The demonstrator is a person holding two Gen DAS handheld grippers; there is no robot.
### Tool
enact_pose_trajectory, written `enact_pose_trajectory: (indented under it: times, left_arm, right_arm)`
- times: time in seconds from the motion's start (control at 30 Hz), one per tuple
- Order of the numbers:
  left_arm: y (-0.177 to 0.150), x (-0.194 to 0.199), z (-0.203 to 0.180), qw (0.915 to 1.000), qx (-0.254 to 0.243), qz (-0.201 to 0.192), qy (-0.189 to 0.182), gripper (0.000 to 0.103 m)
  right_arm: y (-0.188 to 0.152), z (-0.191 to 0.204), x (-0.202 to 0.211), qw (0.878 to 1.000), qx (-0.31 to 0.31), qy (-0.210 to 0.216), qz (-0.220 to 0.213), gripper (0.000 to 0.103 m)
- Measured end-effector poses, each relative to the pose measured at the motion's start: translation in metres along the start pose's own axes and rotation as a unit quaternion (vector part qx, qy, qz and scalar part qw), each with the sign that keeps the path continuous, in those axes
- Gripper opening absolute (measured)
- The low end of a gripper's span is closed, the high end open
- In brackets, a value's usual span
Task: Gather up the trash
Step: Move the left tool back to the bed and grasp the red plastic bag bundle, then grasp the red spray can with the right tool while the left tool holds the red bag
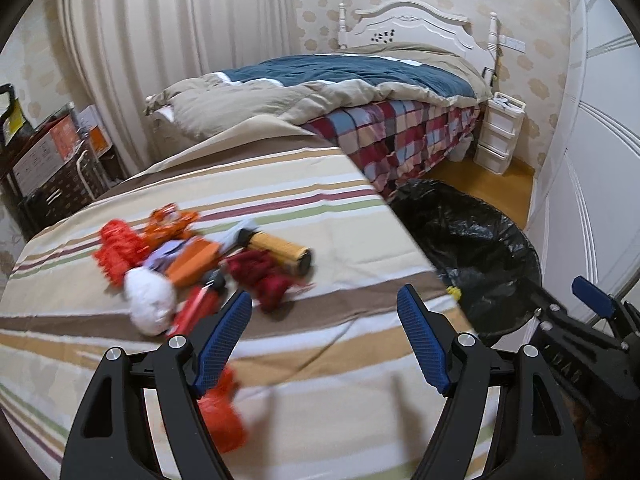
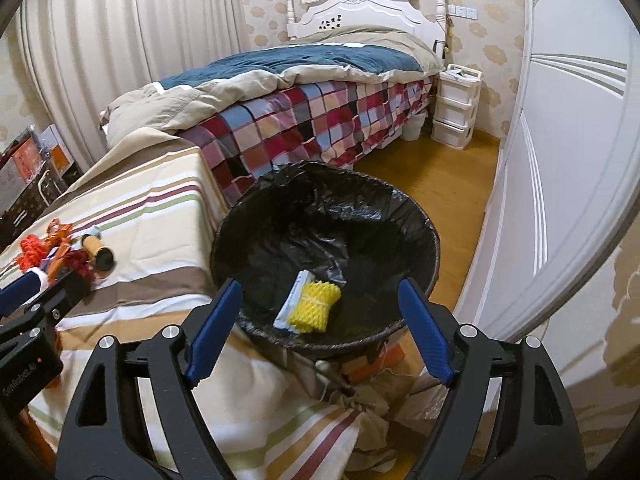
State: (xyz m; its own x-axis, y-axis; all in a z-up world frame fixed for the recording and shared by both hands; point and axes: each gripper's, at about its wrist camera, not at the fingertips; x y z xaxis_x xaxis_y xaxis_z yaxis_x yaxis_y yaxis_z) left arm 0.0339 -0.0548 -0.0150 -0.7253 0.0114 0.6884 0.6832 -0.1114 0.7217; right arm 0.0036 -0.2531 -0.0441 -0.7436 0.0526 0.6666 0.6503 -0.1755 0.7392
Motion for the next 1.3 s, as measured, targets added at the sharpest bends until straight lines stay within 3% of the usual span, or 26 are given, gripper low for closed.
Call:
enact_pose_trajectory:
  times: [0.47,0.87,1.03,1.3]
  left_arm:
    - [-0.044,0.028,0.072,0.9982,0.046,0.014,0.036,0.077]
    - [-0.06,0.007,0.076,0.998,0.038,0.043,0.027,0.078]
    - [-0.065,-0.001,0.079,0.9974,0.038,0.06,0.012,0.049]
    - [-0.068,0.012,0.093,0.9977,0.047,0.048,-0.001,0.047]
  right_arm:
    - [-0.024,0.043,0.022,0.999,0.034,0.039,0.009,0.08]
    - [-0.035,0.068,0.019,0.997,0.062,0.052,0.018,0.08]
    - [-0.035,0.072,0.017,0.996,0.066,0.052,0.02,0.08]
    - [-0.035,0.09,0.014,0.994,0.085,0.06,0.023,0.08]
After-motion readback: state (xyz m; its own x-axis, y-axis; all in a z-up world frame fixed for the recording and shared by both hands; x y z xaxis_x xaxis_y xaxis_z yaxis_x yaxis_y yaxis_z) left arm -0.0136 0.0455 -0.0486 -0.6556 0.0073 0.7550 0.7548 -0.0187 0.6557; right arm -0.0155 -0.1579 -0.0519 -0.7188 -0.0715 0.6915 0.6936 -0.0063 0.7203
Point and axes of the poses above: each gripper's, at about its wrist camera, not at the fingertips, and x roughly against the way its jaws point, z to its left, y to its top, and after that the axes turned 2 degrees about y, right-handed
